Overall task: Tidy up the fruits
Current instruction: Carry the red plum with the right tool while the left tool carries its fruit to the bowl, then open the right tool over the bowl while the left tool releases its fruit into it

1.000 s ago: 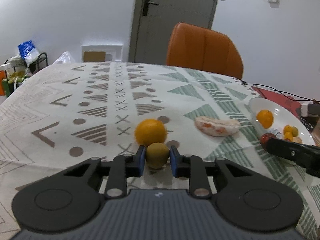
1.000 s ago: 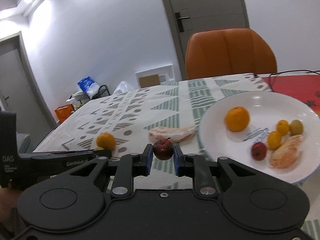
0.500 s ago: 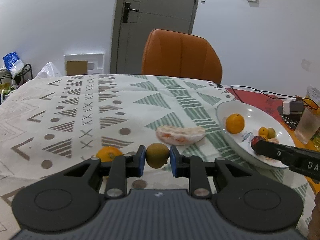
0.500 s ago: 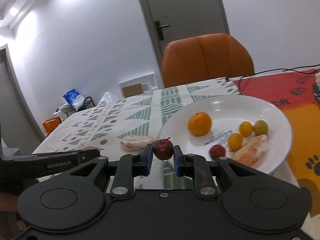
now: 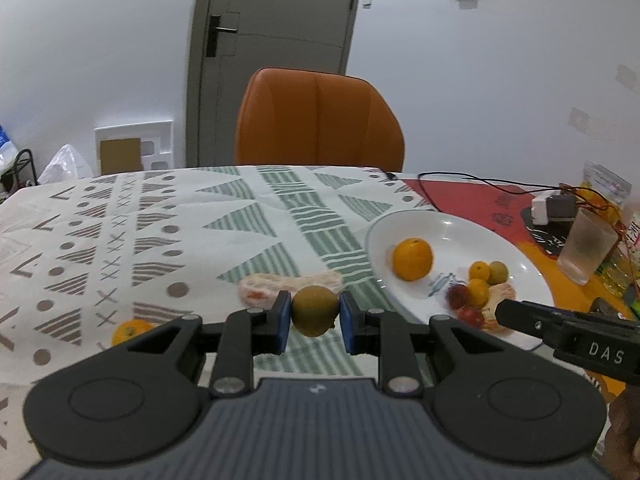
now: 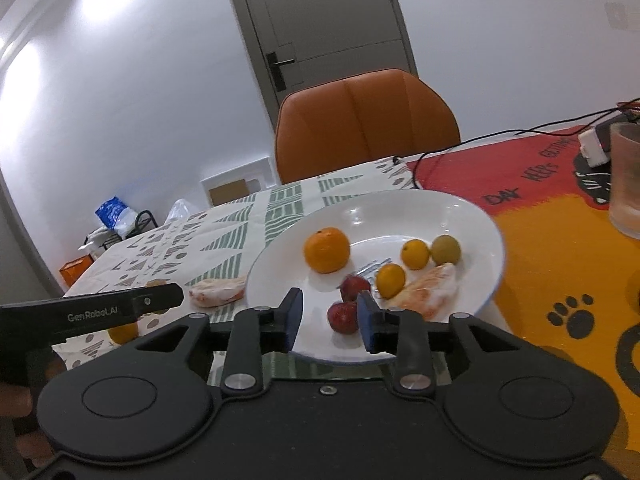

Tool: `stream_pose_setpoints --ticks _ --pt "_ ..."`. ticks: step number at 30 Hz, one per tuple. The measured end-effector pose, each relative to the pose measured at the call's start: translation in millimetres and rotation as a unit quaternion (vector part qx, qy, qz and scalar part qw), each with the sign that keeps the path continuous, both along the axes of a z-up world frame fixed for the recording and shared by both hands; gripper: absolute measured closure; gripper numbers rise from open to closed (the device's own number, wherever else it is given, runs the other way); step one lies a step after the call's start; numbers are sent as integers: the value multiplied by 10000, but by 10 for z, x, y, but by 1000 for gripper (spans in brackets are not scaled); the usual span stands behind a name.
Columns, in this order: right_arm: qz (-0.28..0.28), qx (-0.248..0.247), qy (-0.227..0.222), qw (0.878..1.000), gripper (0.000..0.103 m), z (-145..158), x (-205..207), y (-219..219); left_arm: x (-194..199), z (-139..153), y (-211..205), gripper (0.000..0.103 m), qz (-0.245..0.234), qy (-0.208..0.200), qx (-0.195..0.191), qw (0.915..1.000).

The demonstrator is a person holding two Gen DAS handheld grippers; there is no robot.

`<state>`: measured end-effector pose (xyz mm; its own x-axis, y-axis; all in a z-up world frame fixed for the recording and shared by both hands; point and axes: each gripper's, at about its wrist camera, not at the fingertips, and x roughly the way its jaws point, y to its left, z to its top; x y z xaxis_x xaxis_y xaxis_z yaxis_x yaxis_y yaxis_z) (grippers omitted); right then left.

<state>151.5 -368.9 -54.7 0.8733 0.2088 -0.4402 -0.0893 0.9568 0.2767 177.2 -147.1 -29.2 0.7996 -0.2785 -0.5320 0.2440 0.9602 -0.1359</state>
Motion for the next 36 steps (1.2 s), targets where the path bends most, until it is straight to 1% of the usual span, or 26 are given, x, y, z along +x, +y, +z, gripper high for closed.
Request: stream_pose_setpoints --ticks 17,28,29,30,31,34,36 --pt "-211 162 1 9996 70 -51 -113 -271 69 77 -489 79 -498 -124 109 9986" --pt "-302 220 -59 9993 70 -15 -189 -412 103 116 -792 79 -774 -190 145 9967" --pt "-308 221 -63 9993 70 -12 -193 -420 103 116 -805 78 -770 -184 146 9968" --pt "-312 225 -66 9992 70 -11 -198 -427 101 118 -814 74 -741 -191 157 9969" --pt "-313 229 -66 9992 70 -12 -199 -433 101 119 -815 74 -717 -179 171 9971" --pt "-319 243 -48 9992 70 -23 -186 -437 99 114 -787 66 -689 -144 180 9974" --pt "-297 249 -40 9992 70 -26 -170 -426 83 115 -755 59 -612 -171 240 9977"
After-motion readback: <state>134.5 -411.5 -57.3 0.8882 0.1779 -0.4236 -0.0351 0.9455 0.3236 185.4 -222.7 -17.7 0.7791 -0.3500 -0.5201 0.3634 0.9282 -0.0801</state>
